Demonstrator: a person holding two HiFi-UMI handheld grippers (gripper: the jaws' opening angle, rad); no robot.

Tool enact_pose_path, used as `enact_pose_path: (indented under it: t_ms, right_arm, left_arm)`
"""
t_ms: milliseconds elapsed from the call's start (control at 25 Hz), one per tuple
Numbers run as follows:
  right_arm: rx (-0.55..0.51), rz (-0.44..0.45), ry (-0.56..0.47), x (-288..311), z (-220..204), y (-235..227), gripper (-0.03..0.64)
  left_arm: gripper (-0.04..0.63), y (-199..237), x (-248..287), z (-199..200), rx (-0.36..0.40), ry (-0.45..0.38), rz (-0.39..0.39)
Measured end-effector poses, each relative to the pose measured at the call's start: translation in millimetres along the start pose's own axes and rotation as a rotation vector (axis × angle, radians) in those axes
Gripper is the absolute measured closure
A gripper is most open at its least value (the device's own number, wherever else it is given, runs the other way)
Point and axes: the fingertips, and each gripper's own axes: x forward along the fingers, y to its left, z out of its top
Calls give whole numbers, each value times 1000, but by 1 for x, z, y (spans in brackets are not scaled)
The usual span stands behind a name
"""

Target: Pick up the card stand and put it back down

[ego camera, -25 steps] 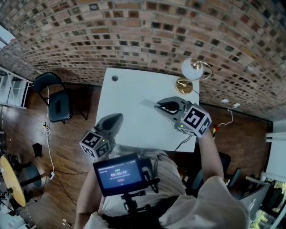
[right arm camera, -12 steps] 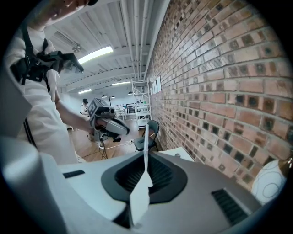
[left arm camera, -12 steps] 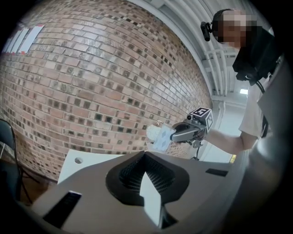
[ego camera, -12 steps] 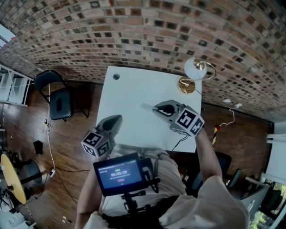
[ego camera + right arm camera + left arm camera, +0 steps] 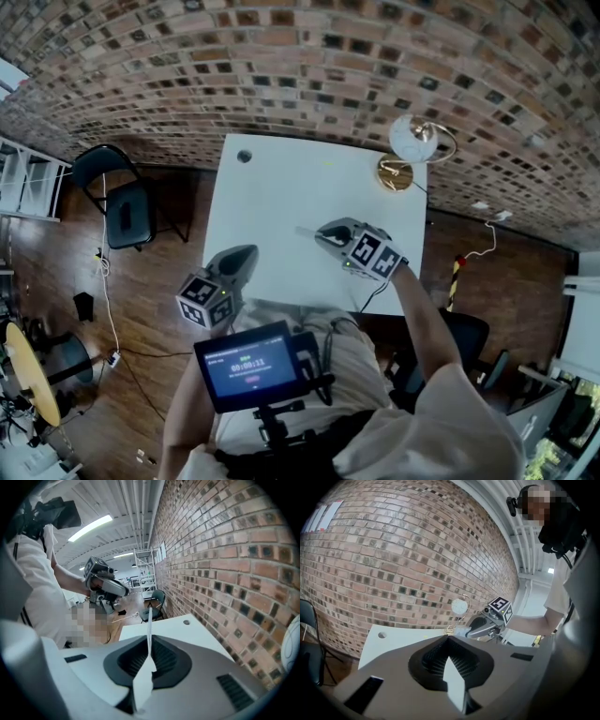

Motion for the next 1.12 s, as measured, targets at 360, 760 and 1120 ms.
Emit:
enact_pose_path:
  t_ms: [360, 760, 1120]
  right_arm:
    - [31, -16, 86, 40, -60, -6, 588]
    - [43, -4, 135, 73, -103, -11, 588]
    - [79, 3, 162, 94, -129, -16, 588]
  left_arm:
    - [598, 0, 9, -17, -35, 58, -24]
    - [598, 0, 21, -30, -42, 100, -35]
    - [598, 2, 24, -42, -65, 127, -46]
